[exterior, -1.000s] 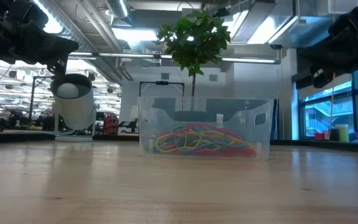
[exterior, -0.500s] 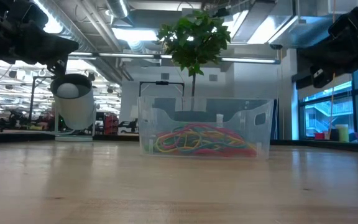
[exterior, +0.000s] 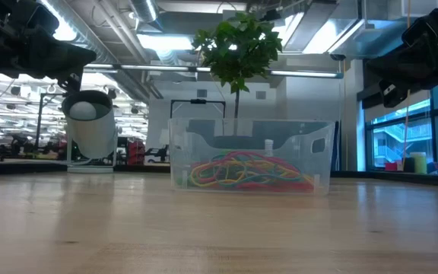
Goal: Pick and place rubber bands into bin
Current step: Return to Home Position
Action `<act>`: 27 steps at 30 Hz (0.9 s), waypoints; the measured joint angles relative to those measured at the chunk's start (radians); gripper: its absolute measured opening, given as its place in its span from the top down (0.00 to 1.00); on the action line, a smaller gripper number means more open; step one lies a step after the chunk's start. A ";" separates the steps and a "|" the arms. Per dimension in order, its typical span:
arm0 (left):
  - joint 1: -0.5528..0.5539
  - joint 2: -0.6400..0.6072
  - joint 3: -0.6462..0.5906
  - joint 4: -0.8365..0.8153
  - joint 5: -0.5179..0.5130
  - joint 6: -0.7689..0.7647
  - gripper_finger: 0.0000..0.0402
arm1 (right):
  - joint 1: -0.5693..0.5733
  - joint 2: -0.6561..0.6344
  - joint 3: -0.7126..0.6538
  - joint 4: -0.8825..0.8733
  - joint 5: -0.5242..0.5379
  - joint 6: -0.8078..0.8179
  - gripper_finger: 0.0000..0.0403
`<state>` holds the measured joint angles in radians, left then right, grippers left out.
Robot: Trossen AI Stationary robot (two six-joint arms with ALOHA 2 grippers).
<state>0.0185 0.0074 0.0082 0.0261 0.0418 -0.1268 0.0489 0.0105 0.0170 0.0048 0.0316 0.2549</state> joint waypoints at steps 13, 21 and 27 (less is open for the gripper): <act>0.000 0.000 0.000 0.000 0.000 0.000 1.00 | 0.000 0.000 0.000 0.000 0.000 0.003 0.94; 0.000 0.000 0.000 0.000 0.000 0.000 1.00 | 0.000 0.000 0.000 0.000 0.000 0.000 0.94; 0.000 0.000 0.000 0.000 0.000 0.000 1.00 | 0.000 0.000 0.000 0.000 0.000 0.000 0.94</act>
<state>0.0185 0.0074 0.0082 0.0257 0.0418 -0.1268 0.0487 0.0105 0.0170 0.0048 0.0319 0.2554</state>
